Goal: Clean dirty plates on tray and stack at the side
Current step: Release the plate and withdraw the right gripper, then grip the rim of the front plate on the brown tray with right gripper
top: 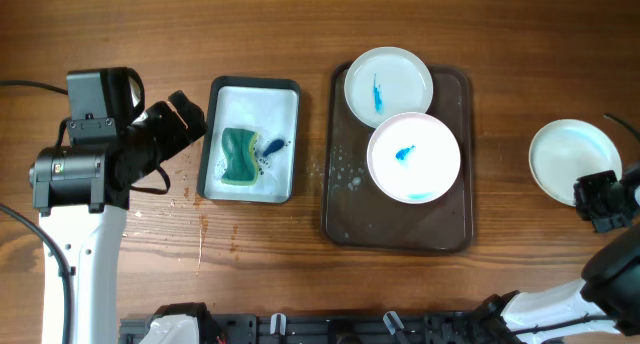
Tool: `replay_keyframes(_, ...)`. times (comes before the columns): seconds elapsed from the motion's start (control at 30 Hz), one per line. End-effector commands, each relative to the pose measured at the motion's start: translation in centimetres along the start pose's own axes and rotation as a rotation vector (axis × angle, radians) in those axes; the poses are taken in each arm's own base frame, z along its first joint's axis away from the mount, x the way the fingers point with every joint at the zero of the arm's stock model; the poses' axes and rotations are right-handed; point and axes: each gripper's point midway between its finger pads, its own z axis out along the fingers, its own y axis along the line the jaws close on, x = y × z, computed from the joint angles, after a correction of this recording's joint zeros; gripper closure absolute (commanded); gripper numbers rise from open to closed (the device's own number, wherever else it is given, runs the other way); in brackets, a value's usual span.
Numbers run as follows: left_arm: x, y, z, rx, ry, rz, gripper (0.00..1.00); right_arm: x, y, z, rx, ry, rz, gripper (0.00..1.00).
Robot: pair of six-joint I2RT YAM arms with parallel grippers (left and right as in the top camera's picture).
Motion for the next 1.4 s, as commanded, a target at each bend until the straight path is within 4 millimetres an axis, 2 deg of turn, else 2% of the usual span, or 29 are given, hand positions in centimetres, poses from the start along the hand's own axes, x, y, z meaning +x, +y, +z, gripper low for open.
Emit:
replay_keyframes(0.0,-0.5,-0.2,-0.7,0.015,-0.023,-0.003,0.0,2.5,3.1,0.1,-0.12,0.091,-0.13,0.96)
replay_keyframes(0.13,-0.5,-0.2,-0.7,0.015,-0.023,-0.003,0.0,5.3,4.5,0.4,-0.026,0.101,-0.282,0.96)
replay_keyframes(0.23,-0.5,-0.2,-0.7,0.015,-0.023,-0.003,0.0,5.4,4.7,0.6,0.089,0.022,-0.297,0.96)
replay_keyframes(0.3,-0.5,-0.2,-0.7,0.015,-0.023,-0.003,0.0,5.3,5.3,0.4,0.089,-0.001,-0.32,0.68)
replay_keyframes(0.33,-0.5,-0.2,-0.7,0.015,-0.023,-0.003,0.0,5.6,5.8,0.2,0.063,0.015,-0.339,0.62)
replay_keyframes(0.4,-0.4,-0.4,-0.7,0.024,-0.018,-0.003,0.0,7.0,8.4,-1.1,-0.085,0.066,-0.413,0.56)
replay_keyframes(0.47,0.0,-1.1,-0.7,0.065,0.01,-0.002,0.0,9.0,10.7,-3.5,-0.233,0.119,-0.502,0.48)
replay_keyframes(0.53,0.8,-1.7,-0.8,0.105,0.051,-0.004,0.0,11.5,11.6,-6.4,-0.303,0.132,-0.63,0.47)
replay_keyframes(0.63,0.8,-2.1,-0.8,0.124,0.052,-0.002,0.0,14.9,12.3,-9.3,-0.339,0.115,-0.836,0.48)
replay_keyframes(0.7,1.0,-2.1,-0.6,0.121,0.063,0.001,0.0,16.7,12.9,-9.6,-0.333,0.107,-0.939,0.48)
replay_keyframes(0.77,1.2,-2.1,-0.5,0.117,0.073,0.002,0.0,17.9,13.5,-8.7,-0.309,0.085,-1.008,0.48)
replay_keyframes(0.83,1.3,-2.0,-0.4,0.114,0.082,0.0,0.0,18.9,13.8,-6.9,-0.278,0.067,-1.059,0.48)
replay_keyframes(0.9,1.6,-1.9,-0.4,0.108,0.092,-0.002,0.0,18.7,13.5,-4.4,-0.209,0.029,-1.077,0.47)
replay_keyframes(1.0,1.8,-1.8,-0.4,0.104,0.099,-0.003,0.0,18.9,13.5,-2.3,-0.195,0.045,-1.085,0.48)
replay_keyframes(1.13,1.7,-1.8,-0.4,0.104,0.098,-0.003,0.0,20.6,13.8,-1.0,-0.238,0.13,-1.092,0.67)
replay_keyframes(1.27,1.7,-1.8,-0.4,0.104,0.098,-0.003,0.0,21.1,12.9,0.1,-0.2,0.177,-1.09,0.96)
replay_keyframes(1.37,1.8,-1.8,-0.4,0.104,0.098,-0.003,0.0,21.3,12.4,-1.0,-0.191,0.187,-1.089,0.96)
